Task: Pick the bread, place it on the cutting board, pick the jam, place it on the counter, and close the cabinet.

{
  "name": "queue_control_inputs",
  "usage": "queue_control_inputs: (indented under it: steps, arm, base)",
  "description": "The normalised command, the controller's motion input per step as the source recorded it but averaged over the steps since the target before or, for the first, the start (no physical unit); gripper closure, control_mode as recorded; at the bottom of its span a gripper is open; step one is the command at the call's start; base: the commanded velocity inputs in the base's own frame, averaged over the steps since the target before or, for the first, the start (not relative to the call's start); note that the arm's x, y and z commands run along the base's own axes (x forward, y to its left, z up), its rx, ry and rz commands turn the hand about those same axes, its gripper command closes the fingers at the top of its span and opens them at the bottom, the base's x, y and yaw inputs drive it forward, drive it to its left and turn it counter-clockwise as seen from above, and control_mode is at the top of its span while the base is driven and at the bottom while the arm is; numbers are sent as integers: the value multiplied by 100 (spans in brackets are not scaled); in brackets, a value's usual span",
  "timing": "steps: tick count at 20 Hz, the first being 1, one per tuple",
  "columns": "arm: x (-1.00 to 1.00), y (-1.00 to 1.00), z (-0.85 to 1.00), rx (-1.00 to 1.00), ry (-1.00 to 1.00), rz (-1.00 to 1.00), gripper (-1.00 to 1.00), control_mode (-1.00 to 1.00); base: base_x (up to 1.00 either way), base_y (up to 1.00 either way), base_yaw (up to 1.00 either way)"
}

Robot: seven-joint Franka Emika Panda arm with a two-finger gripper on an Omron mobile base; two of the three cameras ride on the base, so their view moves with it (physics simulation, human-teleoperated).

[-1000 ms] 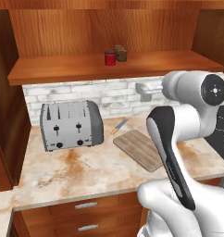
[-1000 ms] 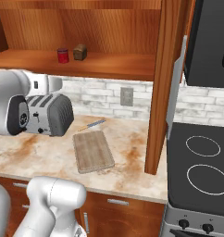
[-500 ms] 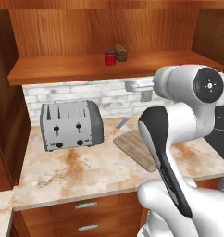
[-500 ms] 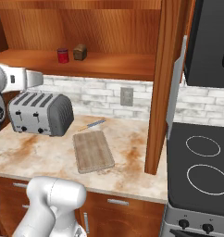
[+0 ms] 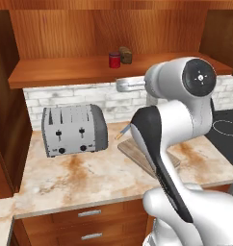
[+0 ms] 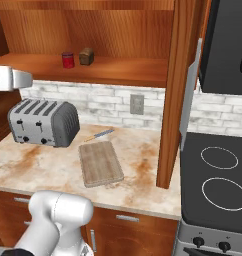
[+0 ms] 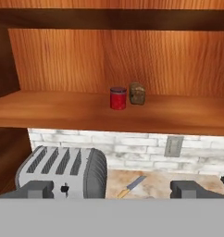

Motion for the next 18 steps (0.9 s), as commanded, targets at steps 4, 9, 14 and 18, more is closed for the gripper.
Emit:
queue_control_inputs:
  steps: [4,9,14,18]
  arm:
    - [9,8,15,0,5,0,-100,-100]
    - [21,4,4,0,2,0,-100,-100]
    - [22,0,0,0,1,0,-100,-100]
    - [20,0,-5,0,0,0,-100,-100]
  base:
    - [0,0,0]
    - [0,0,0]
    - [0,0,0]
    - [0,0,0]
